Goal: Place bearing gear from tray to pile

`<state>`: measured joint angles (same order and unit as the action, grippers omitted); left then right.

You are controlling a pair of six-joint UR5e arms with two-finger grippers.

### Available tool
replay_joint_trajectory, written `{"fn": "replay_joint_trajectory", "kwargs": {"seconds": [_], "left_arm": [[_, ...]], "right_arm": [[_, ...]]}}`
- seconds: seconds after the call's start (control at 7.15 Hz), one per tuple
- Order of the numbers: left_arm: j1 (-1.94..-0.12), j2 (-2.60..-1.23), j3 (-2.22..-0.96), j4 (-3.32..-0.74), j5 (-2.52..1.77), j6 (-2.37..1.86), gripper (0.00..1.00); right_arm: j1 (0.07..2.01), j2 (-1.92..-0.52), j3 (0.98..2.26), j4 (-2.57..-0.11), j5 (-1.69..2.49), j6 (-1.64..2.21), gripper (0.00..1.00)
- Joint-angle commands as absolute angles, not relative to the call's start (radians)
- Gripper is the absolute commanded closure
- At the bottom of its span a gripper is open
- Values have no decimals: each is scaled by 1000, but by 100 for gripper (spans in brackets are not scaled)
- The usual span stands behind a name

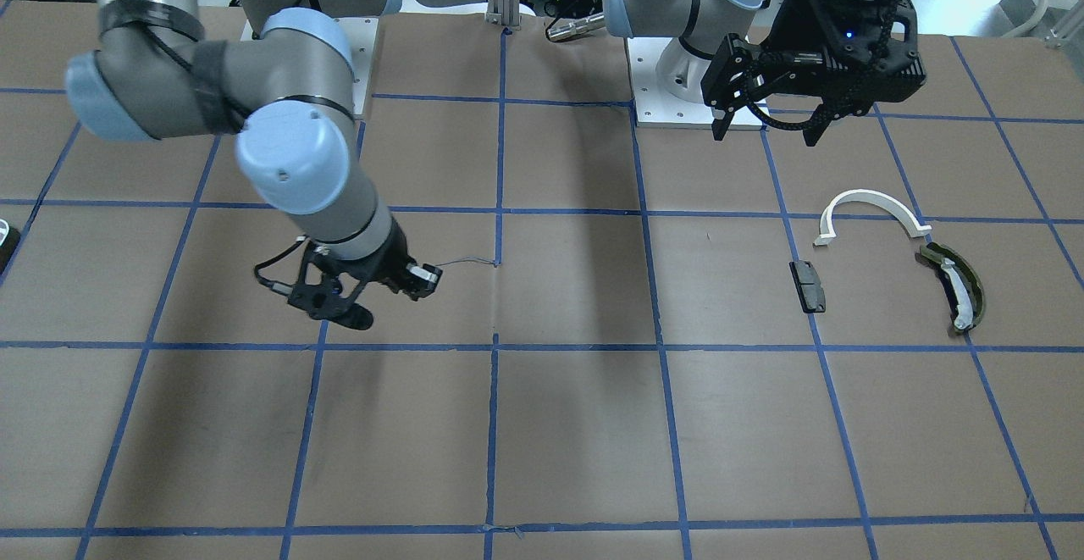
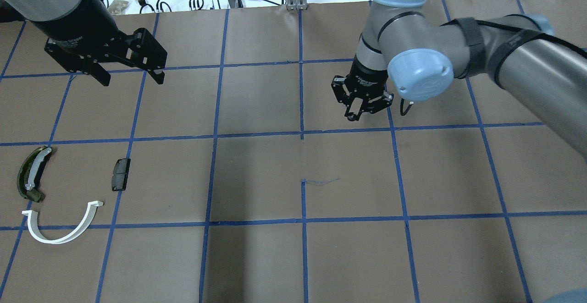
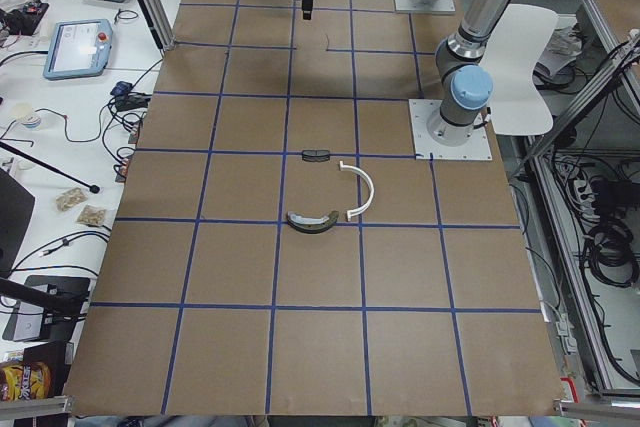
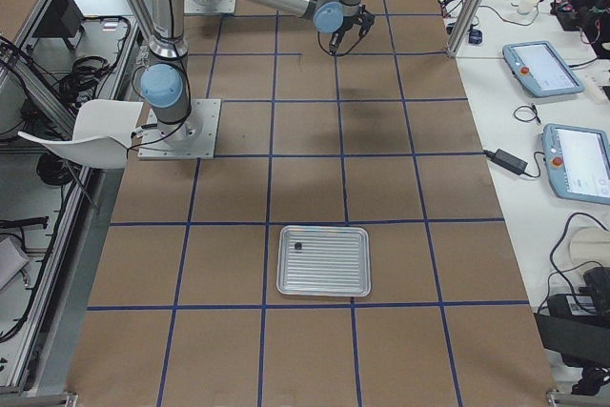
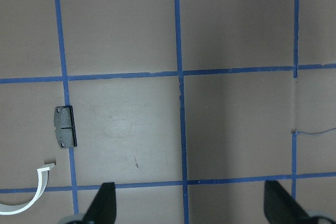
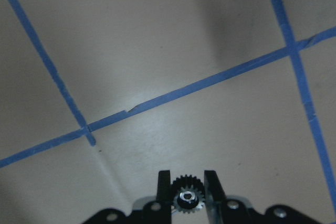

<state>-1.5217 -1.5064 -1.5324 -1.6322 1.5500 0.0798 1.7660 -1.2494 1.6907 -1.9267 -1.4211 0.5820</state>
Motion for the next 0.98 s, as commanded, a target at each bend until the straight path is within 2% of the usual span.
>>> {"fn": "replay_joint_trajectory", "kwargs": {"seconds": [0.0,0.42,0.56,0.7,0.84], "left_arm": [[-1522,-1506,-1532,-1632,1549,80,0],[-1523,-1506,-1532,-1632,1549,80,0],[-1523,-1509,-1534,-1632,1549,77,0],[-1523,-1509,-1537,-1632,1551,75,0],[-1525,-1514,-1551,-1628,1549,74,0]], "right_arm": [[1896,-1180,1727,-2078,-1405,692,100],[1986,-1071,1756,-2233,-1408,785,100],[1988,-1077,1756,-2230,-1416,785,87],[1988,-1080,1762,-2235,-1422,781,5],[1970,-1092,1763,-2235,-1419,766,0]]}}
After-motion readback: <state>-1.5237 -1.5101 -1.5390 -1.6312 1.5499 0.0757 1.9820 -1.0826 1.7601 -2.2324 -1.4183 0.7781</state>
